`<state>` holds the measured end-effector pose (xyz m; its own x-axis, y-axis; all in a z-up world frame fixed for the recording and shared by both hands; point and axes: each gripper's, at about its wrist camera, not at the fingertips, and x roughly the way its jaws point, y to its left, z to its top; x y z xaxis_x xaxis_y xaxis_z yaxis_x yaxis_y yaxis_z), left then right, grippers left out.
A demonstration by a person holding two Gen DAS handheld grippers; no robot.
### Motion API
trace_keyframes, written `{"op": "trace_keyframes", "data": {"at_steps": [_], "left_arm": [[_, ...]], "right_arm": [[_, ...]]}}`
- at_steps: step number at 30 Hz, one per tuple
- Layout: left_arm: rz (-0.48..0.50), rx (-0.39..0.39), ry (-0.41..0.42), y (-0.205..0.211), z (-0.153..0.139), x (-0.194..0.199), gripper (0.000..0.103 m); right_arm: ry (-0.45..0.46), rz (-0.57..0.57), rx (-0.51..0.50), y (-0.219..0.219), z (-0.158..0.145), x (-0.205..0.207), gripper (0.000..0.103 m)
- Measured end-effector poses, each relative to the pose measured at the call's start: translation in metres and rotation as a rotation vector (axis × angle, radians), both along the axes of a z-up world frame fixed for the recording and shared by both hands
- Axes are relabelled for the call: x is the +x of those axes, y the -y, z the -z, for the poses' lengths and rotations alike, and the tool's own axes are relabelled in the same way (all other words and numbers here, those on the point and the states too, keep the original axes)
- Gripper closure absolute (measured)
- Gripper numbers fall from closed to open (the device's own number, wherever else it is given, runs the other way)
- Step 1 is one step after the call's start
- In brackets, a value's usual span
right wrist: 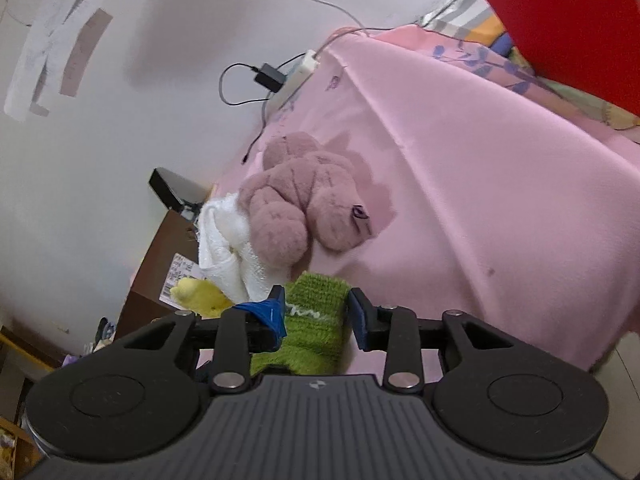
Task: Organize soft objects
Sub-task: 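Grasp the green knitted cloth with the right gripper, then carry the green cloth into the cardboard box and open the right gripper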
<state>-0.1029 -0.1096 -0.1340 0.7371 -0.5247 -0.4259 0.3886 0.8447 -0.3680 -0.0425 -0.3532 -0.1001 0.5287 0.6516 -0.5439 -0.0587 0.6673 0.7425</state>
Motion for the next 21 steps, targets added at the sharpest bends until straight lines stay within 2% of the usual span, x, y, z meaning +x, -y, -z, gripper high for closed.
{"op": "trace_keyframes", "data": {"at_steps": [1,3,4,6,10,13,17,21], "left_arm": [[0.005,-0.005,0.005,0.001,0.0,-0.001,0.037],[0.022,-0.018,0.02,0.003,0.0,-0.005,0.044],[0.026,-0.016,0.027,0.005,0.0,-0.007,0.053],[0.032,-0.014,0.046,0.006,-0.003,-0.013,0.059],[0.031,-0.039,0.08,-0.001,-0.012,-0.03,0.061],[0.03,-0.047,0.124,-0.01,-0.024,-0.047,0.061],[0.015,-0.043,0.196,-0.028,-0.047,-0.071,0.061],[-0.031,-0.006,0.268,-0.054,-0.073,-0.09,0.061]], "right_arm": [[0.011,-0.007,0.0,-0.001,0.0,-0.001,0.084],[0.018,-0.03,0.016,-0.003,0.001,-0.001,0.087],[0.011,-0.035,0.026,-0.003,0.003,-0.001,0.087],[0.007,-0.04,0.03,-0.003,0.002,-0.002,0.09],[-0.02,-0.04,0.094,-0.002,-0.002,-0.008,0.092],[-0.009,-0.063,0.127,-0.008,-0.016,-0.015,0.093],[0.049,-0.119,0.137,-0.03,-0.048,-0.022,0.093],[0.105,-0.189,0.15,-0.067,-0.079,-0.018,0.093]]}}
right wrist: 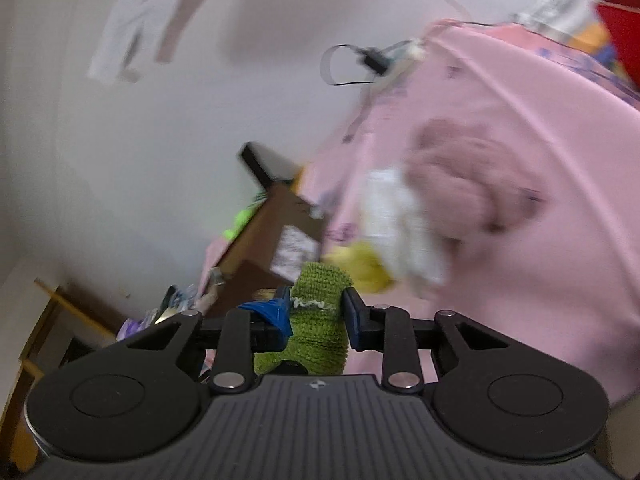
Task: Organize soft objects
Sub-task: 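Carry the green cloth into the cardboard box and open the right gripper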
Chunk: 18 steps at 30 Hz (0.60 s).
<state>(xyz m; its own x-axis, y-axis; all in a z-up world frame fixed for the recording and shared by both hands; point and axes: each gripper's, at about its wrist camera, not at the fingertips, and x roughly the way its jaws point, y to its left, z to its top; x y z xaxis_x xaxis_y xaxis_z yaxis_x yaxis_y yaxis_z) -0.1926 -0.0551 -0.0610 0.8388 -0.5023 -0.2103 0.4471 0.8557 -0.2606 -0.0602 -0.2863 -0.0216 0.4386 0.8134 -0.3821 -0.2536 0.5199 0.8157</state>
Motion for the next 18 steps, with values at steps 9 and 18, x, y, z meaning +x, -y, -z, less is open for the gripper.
{"op": "trace_keyframes", "data": {"at_steps": [9,18], "left_arm": [[-0.203,0.073,0.098,-0.096,-0.056,-0.004,0.061],[-0.399,0.079,0.104,-0.197,-0.062,0.039,0.061]], "right_arm": [[0.135,-0.165,0.067,-0.123,-0.047,0.042,0.093],[0.166,-0.252,0.147,-0.235,-0.026,0.095,0.093]]}}
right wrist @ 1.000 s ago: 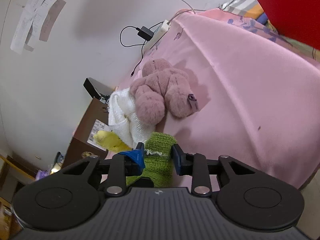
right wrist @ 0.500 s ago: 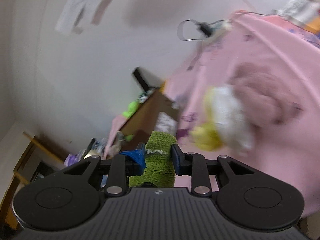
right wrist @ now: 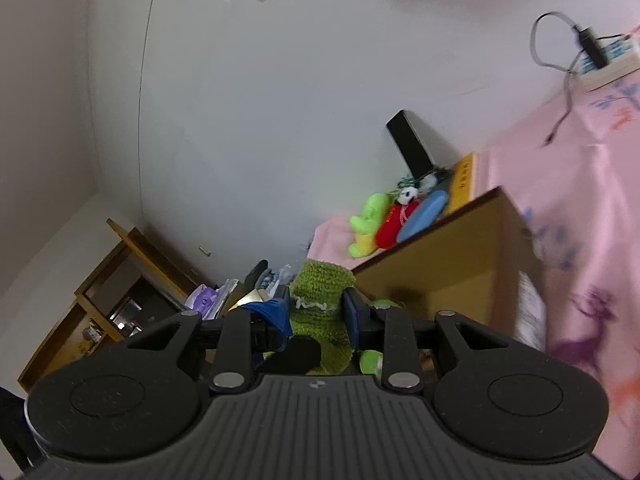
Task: Organize soft objects
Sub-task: 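Carry the green cloth into the cardboard box and open the right gripper, then move the right gripper back to the yellow plush on the sheet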
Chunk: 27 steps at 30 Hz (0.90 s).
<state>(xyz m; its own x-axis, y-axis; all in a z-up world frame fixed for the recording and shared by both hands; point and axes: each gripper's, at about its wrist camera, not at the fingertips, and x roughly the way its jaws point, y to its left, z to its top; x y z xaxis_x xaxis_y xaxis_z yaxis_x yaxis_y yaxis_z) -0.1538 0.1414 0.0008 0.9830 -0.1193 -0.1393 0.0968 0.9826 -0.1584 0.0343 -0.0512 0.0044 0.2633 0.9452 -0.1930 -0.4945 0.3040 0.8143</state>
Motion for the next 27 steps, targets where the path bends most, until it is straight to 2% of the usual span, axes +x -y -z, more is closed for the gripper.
{"op": "trace_keyframes", "data": {"at_steps": [6,9,11,14,18,22,27], "left_arm": [[-0.104,0.002,-0.117,-0.045,0.036,0.036,0.061],[-0.146,0.011,-0.157,-0.056,0.052,0.042,0.057],[-0.179,0.025,-0.177,-0.062,0.061,0.042,0.055],[-0.204,0.034,-0.201,-0.066,0.07,0.044,0.051],[-0.234,0.043,-0.214,-0.067,0.074,0.042,0.046],[-0.272,0.066,-0.216,-0.06,0.072,0.03,0.046],[-0.293,0.101,-0.177,-0.037,0.06,0.009,0.046]], "right_arm": [[-0.057,0.005,-0.065,-0.053,0.045,0.02,0.092],[-0.045,-0.009,-0.105,-0.069,0.058,0.021,0.09],[0.034,-0.006,-0.138,-0.075,0.054,0.014,0.088],[0.067,-0.003,-0.174,-0.079,0.056,0.009,0.087],[0.164,0.043,-0.232,-0.072,0.052,0.0,0.087],[0.202,0.045,-0.24,-0.067,0.052,-0.004,0.088],[0.201,0.043,-0.191,-0.053,0.049,-0.015,0.088]]}}
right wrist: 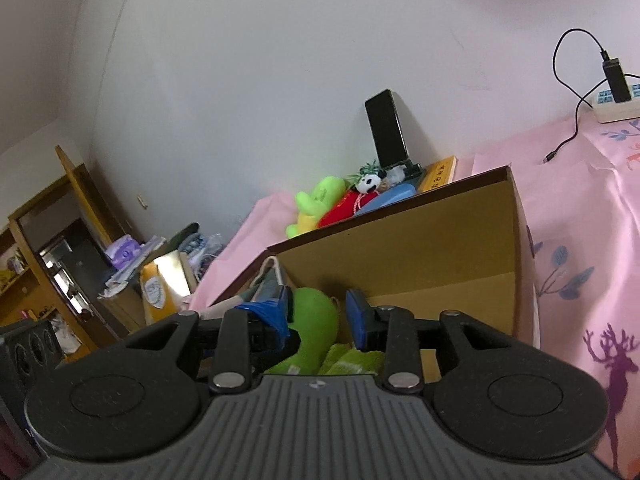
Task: Organize soft objects
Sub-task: 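Move the right gripper back to the yellow plush on the sheet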
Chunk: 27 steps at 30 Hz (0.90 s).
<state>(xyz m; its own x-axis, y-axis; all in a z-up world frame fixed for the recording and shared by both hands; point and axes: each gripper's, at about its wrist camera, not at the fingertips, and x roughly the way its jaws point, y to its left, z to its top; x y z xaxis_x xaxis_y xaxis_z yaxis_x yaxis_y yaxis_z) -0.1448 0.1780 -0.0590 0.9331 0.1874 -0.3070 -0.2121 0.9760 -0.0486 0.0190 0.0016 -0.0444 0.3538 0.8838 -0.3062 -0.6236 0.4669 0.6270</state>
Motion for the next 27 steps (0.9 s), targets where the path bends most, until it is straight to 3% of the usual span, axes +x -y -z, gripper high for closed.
{"op": "trace_keyframes", "data": {"at_steps": [4,9,16,27], "left_arm": [[0.012,0.068,0.026,0.031,-0.007,-0.016,0.046],[0.062,0.095,0.059,0.073,-0.009,-0.033,0.045],[0.162,0.077,0.084,0.126,-0.002,-0.045,0.043],[0.373,0.013,0.021,0.191,0.03,-0.026,0.042]], "right_arm": [[-0.007,0.009,0.057,0.014,-0.002,-0.01,0.087],[0.011,0.037,0.082,0.042,-0.005,-0.03,0.087],[-0.026,0.126,0.146,0.1,0.004,-0.047,0.087],[-0.099,0.305,0.084,0.183,0.038,-0.057,0.085]]}}
